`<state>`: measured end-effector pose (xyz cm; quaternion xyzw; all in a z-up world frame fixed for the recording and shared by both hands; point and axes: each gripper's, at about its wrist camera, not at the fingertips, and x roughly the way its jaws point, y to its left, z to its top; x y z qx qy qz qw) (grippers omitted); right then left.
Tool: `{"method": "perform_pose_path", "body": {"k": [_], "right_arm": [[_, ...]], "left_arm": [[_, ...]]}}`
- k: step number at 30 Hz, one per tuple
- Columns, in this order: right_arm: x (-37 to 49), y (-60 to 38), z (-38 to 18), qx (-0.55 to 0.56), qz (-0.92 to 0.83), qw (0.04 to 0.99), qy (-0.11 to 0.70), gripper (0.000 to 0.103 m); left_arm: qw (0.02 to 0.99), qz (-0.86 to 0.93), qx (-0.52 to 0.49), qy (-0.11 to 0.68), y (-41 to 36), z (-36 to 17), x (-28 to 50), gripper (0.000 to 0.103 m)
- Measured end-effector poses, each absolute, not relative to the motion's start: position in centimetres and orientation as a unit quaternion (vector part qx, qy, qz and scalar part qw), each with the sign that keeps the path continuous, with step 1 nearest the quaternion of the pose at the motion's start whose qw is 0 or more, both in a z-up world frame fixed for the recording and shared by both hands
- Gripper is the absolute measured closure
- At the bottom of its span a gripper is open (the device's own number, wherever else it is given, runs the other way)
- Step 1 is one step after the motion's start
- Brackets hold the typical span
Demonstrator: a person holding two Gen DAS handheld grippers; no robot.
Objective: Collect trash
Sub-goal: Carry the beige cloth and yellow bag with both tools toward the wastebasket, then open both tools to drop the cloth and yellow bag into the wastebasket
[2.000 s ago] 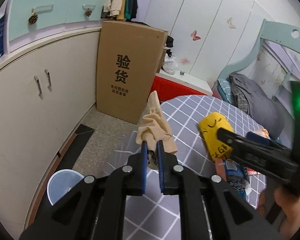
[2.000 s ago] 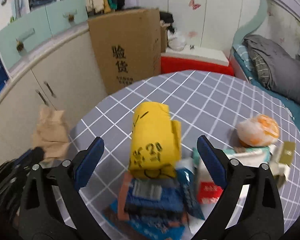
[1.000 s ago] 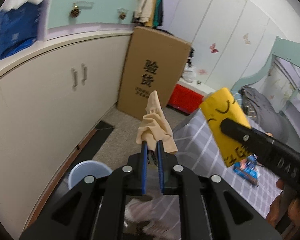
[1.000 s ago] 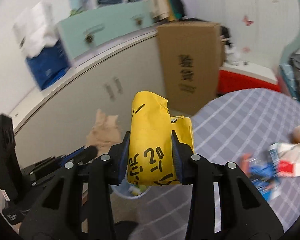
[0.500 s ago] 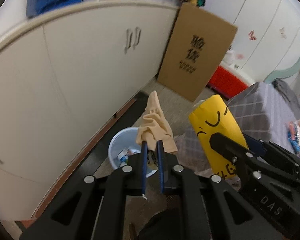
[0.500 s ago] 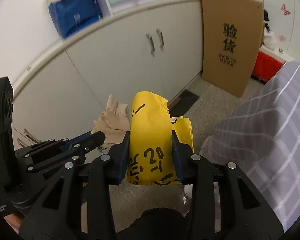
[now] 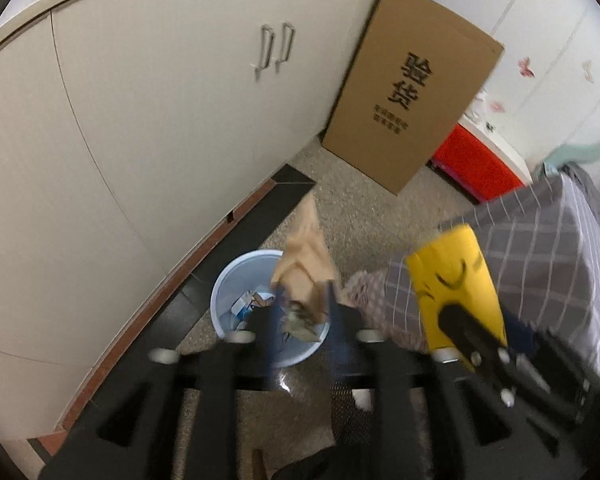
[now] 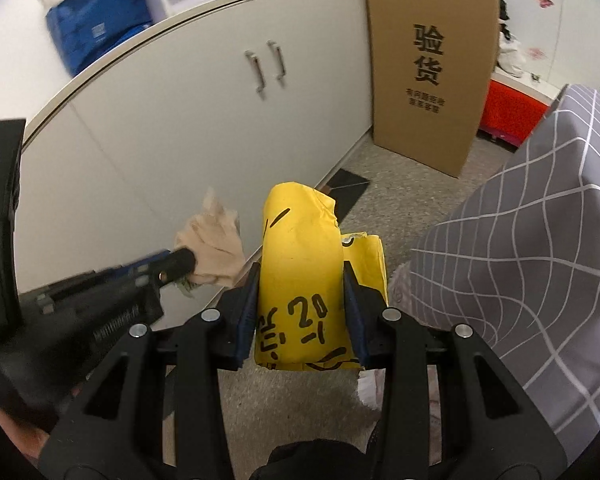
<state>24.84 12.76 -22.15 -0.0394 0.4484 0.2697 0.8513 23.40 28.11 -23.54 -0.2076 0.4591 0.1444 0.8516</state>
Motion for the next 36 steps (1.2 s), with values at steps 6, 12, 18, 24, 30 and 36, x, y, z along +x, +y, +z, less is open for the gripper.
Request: {"method": "perform_pose_path", "body": {"k": [6,12,18,24,30,36], "right_arm": [[25.0,12.8,-22.5,-0.042,0.266,0.852,0.449,0.065],[24.4,13.5,-23.0,-0.044,0.278,0.843,0.458,0.064],[24.0,14.2,-23.0,-0.045,0.287,0.838,0.463,0.064],[24.2,15.3,-22.4,-0.049,0.295,0.839,0.455,0.063],[25.3,17.8,-21.1,-0.053,0.306,0.859,0.408,0.025],[26.2,17.8,-20.6,-0.047,0.291,0.871,0.393,0.018]], "left_arm": [[0.847,0.162,-0.215,0.459,28.9,-24.1,23.1,0.034],[0.843,0.171,-0.218,0.461,29.3,-24.3,21.7,0.034],[0.840,0.179,-0.223,0.461,30.1,-24.5,20.8,0.033],[0.834,0.211,-0.229,0.455,31.5,-24.6,19.8,0.028],[0.832,0.241,-0.236,0.440,33.3,-23.9,19.0,0.028],[0.821,0.263,-0.255,0.437,34.7,-23.9,18.5,0.027]]}}
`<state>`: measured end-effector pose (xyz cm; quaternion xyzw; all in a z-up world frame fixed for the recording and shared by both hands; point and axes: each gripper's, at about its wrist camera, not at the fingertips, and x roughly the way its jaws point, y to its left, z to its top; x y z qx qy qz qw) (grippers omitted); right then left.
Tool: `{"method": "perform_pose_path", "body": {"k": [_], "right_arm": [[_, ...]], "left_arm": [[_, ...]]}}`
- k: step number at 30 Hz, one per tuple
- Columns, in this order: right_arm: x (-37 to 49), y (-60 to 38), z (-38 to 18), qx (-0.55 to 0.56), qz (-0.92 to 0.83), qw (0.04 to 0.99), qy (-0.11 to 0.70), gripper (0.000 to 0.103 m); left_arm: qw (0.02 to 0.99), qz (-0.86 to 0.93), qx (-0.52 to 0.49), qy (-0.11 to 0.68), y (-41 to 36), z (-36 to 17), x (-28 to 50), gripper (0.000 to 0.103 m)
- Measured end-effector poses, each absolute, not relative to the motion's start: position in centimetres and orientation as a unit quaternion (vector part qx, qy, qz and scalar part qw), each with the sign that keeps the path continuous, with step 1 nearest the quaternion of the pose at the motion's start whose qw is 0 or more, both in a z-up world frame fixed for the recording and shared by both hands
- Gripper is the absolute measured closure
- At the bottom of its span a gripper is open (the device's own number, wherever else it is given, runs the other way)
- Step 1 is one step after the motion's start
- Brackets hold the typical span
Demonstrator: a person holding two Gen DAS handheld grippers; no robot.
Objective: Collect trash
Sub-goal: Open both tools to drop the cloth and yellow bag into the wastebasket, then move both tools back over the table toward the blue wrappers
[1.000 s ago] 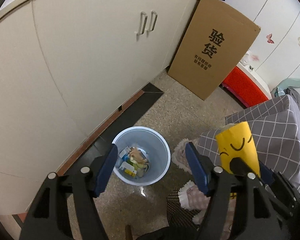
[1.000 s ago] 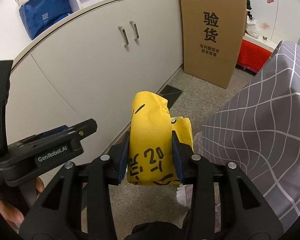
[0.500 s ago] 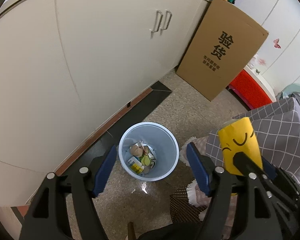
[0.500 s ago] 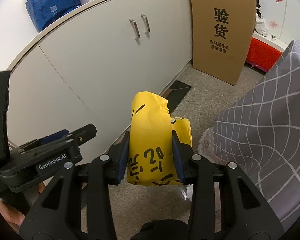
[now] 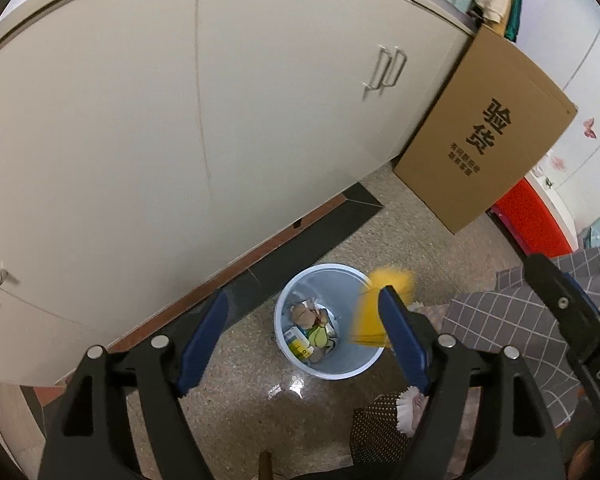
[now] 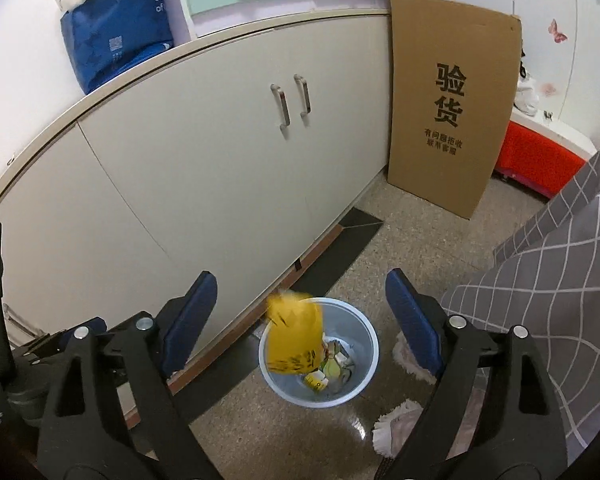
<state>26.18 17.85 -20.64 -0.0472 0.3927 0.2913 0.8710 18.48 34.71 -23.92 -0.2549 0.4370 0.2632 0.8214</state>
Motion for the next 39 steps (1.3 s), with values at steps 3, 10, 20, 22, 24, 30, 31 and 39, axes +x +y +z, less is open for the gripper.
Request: {"method": "perform_pose_path", "body": {"k": [3,10,20,22,24,30,31,39], "right_arm": [[26.1,17.1,-20.8,-0.049,0.283,0.871,0.398,0.018],[25.3,14.9,-20.9,-0.042,0.270,0.867,0.417,0.018],[23.2,9.7,-15.6,0.007,0.287,0.877,0.384,0.018],[22.8,7.9,-14.2,0.016,0.284,0.883,0.374,0.018],[22.4,6.0,-13.1,0.024,0.278,0.889,0.364,0.018],[22.1,-0.8,-10.2,0.046,0.241,0.907,0.342,0.018],[22.2,-2.0,-9.8,0.047,0.236,0.910,0.339,0.018],[23.6,-14.0,-8.1,0.060,0.151,0.932,0.324,0.026]], "left_arm": [[0.822,0.262,-0.264,0.431,34.7,-23.6,18.4,0.027],[0.836,0.245,-0.253,0.422,32.9,-22.1,18.3,0.027],[0.868,0.210,-0.234,0.385,27.8,-17.3,17.8,0.025],[0.878,0.194,-0.223,0.377,25.9,-16.0,17.9,0.024],[0.885,0.182,-0.211,0.372,24.0,-14.8,18.1,0.024],[0.903,0.116,-0.184,0.371,16.7,-12.2,19.7,0.023],[0.904,0.108,-0.184,0.370,15.7,-11.9,20.0,0.023],[0.915,0.017,-0.137,0.379,4.5,-9.7,23.6,0.023]]}}
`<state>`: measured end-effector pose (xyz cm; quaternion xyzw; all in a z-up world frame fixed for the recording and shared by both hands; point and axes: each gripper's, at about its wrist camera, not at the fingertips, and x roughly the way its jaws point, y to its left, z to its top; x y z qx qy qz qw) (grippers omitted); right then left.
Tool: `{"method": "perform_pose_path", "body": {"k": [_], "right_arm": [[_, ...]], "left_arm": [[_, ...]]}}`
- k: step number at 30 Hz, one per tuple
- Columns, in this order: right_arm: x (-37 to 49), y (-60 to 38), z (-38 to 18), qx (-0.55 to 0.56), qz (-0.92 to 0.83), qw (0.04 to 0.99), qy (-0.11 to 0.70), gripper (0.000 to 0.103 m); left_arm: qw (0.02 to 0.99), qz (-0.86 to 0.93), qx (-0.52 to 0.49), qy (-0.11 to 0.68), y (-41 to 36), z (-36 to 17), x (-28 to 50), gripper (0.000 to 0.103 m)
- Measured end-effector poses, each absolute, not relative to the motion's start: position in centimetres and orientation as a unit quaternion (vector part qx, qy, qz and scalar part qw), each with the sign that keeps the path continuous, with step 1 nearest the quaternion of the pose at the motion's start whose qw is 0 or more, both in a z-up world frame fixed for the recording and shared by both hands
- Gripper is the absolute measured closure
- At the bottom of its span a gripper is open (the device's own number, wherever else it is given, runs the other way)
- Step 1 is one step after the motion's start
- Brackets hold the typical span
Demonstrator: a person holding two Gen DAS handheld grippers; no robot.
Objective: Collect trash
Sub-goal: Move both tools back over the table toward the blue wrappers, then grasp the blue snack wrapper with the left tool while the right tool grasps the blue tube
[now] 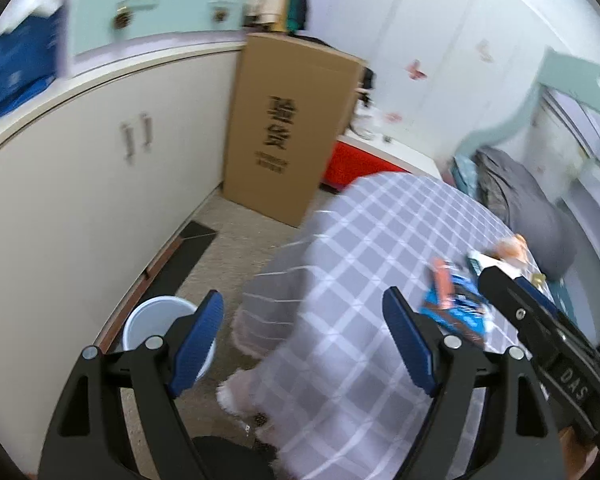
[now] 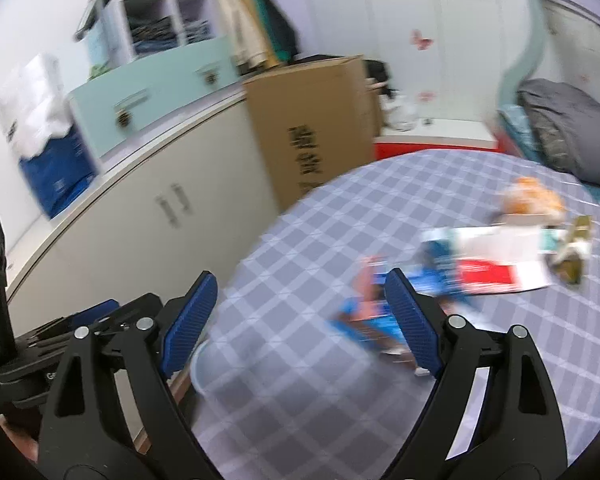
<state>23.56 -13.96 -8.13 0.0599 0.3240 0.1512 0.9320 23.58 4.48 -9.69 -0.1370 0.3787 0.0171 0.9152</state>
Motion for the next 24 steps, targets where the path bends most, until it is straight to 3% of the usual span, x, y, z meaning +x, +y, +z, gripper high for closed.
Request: {"method": "perform_pose_path", "body": {"k": [3,8,16,17,18,24], "right_arm": [[24.7,-17.4,-8.6,0.061,0.121,0.933,0.335,0.046],[27.0,-21.1,-11.1,0.055,0.097,0.918,0.381,0.065],[29.7,-22.4,-13.9,0.049,0.115,0.895,0.428,0.070],[29.9,-22.3,-14.2,0.048,0.120,0.894,0.429,0.075],[30.0,-22.4,-14.2,0.046,0.123,0.894,0.429,0.087],[29.6,-23.9,-14.7,0.078,0.134,0.896,0.416,0.090]], "left_arm": [[0.913,-0.013,-0.120,0.389,1.4,-9.7,25.2,0.023],[0.906,-0.031,-0.099,0.410,-1.9,-10.4,27.5,0.023],[0.887,-0.067,-0.098,0.446,-4.5,-12.3,31.1,0.023],[0.884,-0.071,-0.102,0.451,-4.7,-12.6,31.4,0.023],[0.880,-0.075,-0.105,0.456,-5.2,-12.9,31.8,0.023],[0.879,-0.087,-0.102,0.458,-7.1,-13.6,33.6,0.023]]}}
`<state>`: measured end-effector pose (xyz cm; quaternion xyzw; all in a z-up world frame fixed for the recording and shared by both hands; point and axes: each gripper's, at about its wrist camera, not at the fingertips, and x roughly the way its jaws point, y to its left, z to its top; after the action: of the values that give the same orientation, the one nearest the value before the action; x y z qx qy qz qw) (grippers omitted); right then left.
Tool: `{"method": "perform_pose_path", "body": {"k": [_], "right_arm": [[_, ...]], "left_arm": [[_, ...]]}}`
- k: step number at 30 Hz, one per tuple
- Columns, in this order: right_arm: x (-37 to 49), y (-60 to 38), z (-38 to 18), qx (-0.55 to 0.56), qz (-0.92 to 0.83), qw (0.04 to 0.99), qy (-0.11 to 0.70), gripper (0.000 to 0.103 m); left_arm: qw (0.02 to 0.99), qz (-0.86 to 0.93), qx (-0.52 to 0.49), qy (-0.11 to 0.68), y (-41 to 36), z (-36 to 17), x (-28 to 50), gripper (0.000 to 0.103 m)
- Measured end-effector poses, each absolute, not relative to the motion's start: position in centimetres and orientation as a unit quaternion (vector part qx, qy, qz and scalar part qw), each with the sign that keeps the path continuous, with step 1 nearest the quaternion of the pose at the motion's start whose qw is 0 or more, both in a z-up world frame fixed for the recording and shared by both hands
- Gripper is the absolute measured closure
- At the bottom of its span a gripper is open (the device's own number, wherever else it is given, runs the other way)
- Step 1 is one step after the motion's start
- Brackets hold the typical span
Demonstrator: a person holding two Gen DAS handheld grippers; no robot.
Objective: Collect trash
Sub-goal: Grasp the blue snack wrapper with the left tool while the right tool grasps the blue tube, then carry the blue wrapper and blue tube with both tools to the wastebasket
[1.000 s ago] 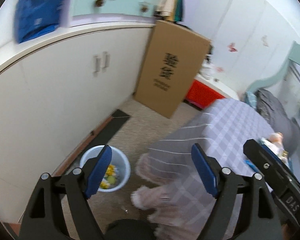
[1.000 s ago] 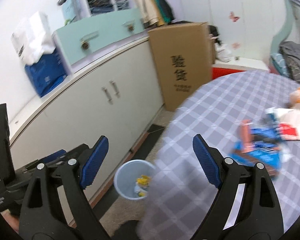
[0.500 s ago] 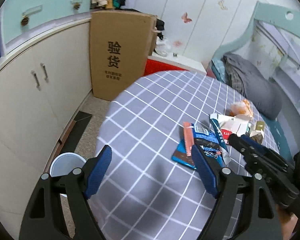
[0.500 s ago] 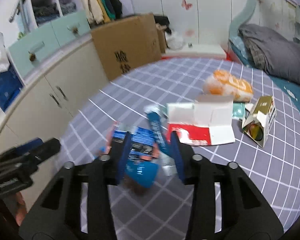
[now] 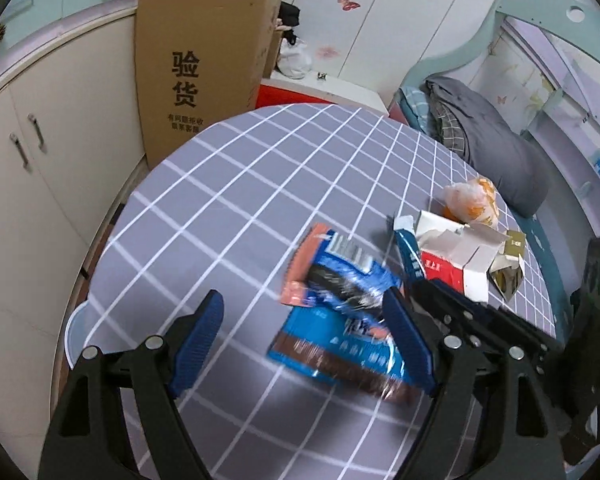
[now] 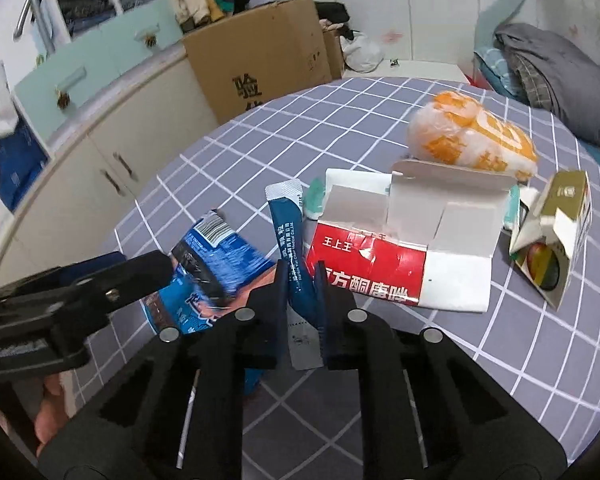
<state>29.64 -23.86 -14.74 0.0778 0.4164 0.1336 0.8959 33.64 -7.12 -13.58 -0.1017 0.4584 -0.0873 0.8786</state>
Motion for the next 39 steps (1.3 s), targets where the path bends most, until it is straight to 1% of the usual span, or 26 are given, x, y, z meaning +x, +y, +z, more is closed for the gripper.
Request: {"method": "perform_pose_path", "body": {"k": [2,9,12,15,16,17,18,20,21,25,29,39], "right_arm": [[29.5,-24.7,-14.7,0.101,0.138,0.896,0.410,0.090],[29.4,-26.2,-14.1,0.130,0.131,0.900,0.395,0.090],[29.4,-26.5,-13.9,0.141,0.132,0.900,0.390,0.090],[29.4,-26.5,-13.9,0.141,0.132,0.901,0.390,0.090],[29.4,-26.4,-14.0,0.141,0.131,0.900,0.391,0.090],[29.5,-26.4,-14.1,0.142,0.132,0.899,0.393,0.090],[29.5,-26.3,-14.1,0.144,0.134,0.898,0.393,0.090],[29.5,-26.3,-14.1,0.143,0.132,0.899,0.392,0.090],[29.5,-26.3,-14.0,0.142,0.132,0.900,0.391,0.090],[29.2,-26.0,-13.9,0.138,0.130,0.903,0.387,0.090],[29.1,-25.6,-13.6,0.127,0.129,0.907,0.381,0.090],[27.7,-23.2,-10.2,0.113,0.143,0.918,0.353,0.090]], "left_arm": [[0.878,-0.087,-0.100,0.460,-7.6,-13.8,34.6,0.023],[0.871,-0.082,-0.106,0.472,-8.4,-14.4,37.0,0.023],[0.868,-0.082,-0.097,0.479,-9.4,-14.7,37.5,0.023],[0.872,-0.071,-0.068,0.480,-10.7,-14.9,37.8,0.023],[0.873,-0.067,-0.058,0.479,-11.0,-15.1,38.0,0.025],[0.876,-0.061,-0.049,0.476,-11.2,-15.1,38.0,0.029],[0.879,-0.058,-0.042,0.471,-11.4,-15.1,37.9,0.039],[0.881,-0.054,-0.038,0.468,-11.4,-15.1,37.8,0.044],[0.883,-0.051,-0.038,0.465,-11.2,-15.0,37.7,0.053],[0.881,-0.057,-0.066,0.464,-10.4,-14.9,37.6,0.062],[0.881,-0.069,-0.111,0.455,-9.2,-14.4,37.1,0.064],[0.911,-0.076,-0.126,0.386,-6.0,-9.3,33.0,0.065]]}}
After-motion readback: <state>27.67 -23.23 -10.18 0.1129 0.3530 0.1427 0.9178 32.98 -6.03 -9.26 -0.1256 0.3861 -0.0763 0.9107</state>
